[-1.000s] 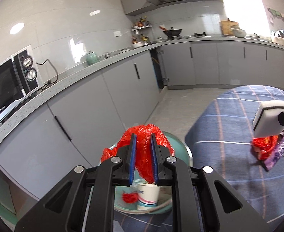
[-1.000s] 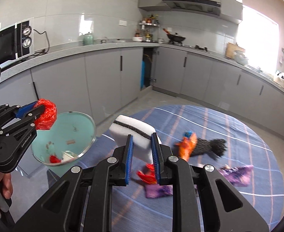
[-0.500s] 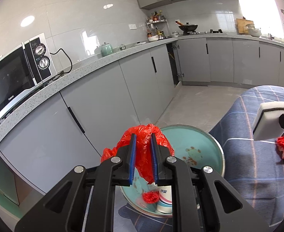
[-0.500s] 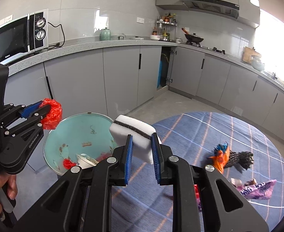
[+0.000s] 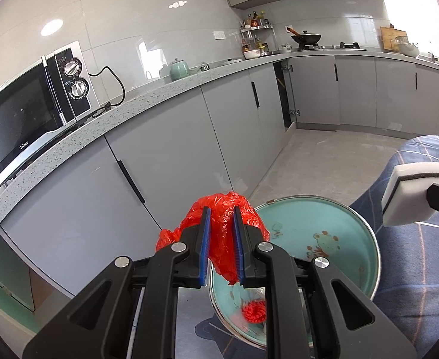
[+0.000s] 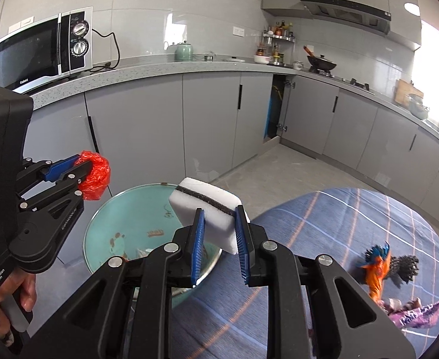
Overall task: Collect trash
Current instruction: 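Carry the red bag and white sponge over the teal bin and open both tools, then move both tools back to the table over the remaining trash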
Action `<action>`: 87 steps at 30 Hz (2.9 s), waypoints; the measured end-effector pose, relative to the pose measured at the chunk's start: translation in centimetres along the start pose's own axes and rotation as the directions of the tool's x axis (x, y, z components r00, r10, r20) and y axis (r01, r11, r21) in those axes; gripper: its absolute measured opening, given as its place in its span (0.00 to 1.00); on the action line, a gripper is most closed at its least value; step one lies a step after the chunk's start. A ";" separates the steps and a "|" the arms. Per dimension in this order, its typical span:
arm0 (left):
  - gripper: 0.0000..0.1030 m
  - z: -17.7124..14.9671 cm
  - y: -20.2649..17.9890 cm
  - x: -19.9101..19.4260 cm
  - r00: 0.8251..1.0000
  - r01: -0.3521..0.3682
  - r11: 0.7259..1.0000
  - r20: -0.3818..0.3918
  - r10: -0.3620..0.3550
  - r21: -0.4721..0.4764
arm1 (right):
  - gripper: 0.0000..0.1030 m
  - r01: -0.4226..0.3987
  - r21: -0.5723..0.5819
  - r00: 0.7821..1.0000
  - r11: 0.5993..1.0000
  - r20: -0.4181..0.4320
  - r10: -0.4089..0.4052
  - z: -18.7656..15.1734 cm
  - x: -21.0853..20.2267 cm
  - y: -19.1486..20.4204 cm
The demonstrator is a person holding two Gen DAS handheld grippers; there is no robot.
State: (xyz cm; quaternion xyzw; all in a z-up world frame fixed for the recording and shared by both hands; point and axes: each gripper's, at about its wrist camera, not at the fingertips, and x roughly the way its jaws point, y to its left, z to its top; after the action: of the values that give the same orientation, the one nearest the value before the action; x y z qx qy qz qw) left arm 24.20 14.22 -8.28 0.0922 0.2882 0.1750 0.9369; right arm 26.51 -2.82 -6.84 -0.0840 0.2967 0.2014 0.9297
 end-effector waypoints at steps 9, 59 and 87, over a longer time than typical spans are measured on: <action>0.15 0.3 0.4 1.3 1.000 -0.010 1.000 -0.014 0.010 0.001 | 0.21 -0.031 -0.006 1.000 1.000 -0.002 0.031 0.7 1.9 0.9; 0.62 -0.8 -0.4 2.5 0.999 0.018 1.000 -0.037 -0.017 0.021 | 0.49 -0.073 0.004 0.996 0.997 -0.045 0.073 -0.9 5.6 0.5; 0.80 -0.4 -0.5 0.3 1.000 -0.008 1.000 0.004 0.008 0.021 | 0.56 -0.012 -0.005 0.999 1.000 -0.032 0.012 -1.7 2.1 -0.5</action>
State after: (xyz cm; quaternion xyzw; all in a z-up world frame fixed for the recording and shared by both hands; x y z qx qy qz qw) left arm 24.29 13.92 -8.87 0.1034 0.2878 0.1757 0.9357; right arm 27.40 -3.09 -9.36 -0.0878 0.3115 0.2064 0.9234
